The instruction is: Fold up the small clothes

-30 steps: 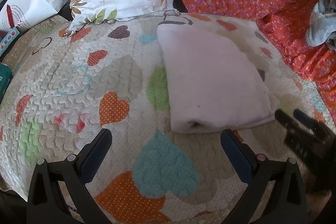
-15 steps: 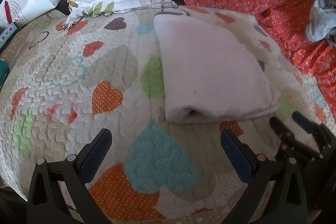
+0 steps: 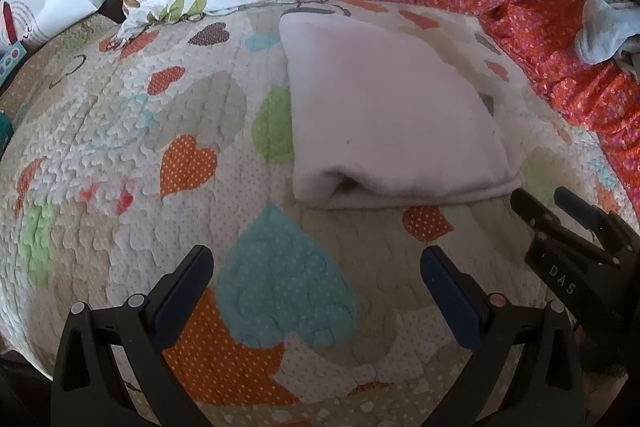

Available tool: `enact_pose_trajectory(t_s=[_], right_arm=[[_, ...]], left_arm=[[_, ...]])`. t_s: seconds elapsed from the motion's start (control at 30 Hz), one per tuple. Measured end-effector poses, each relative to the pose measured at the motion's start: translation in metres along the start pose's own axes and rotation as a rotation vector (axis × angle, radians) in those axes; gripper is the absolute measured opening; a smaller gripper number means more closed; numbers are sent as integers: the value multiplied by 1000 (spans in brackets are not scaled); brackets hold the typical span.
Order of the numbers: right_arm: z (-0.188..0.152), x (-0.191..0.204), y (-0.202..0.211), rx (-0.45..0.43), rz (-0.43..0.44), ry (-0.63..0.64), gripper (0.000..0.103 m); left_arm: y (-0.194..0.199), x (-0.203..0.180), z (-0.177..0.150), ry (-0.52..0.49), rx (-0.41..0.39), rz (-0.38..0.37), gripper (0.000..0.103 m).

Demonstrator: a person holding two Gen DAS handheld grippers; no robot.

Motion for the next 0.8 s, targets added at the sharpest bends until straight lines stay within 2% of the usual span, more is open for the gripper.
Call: enact_pose_trajectory(t_s=[0.8], right_arm=[[4,1,2,-15,-1,16,68]], left_arm=[[-1,3,-4,19,14,-5,103]])
Point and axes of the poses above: each gripper's, at about its wrist camera, not at the fingertips, and y roughly against the way its jaws point, x to its left, z to its top, the point moved 9 cm from there along -y, roughly the way its jaws point, and after that the axes turned 10 degrees about -y, right-handed, at the moved point
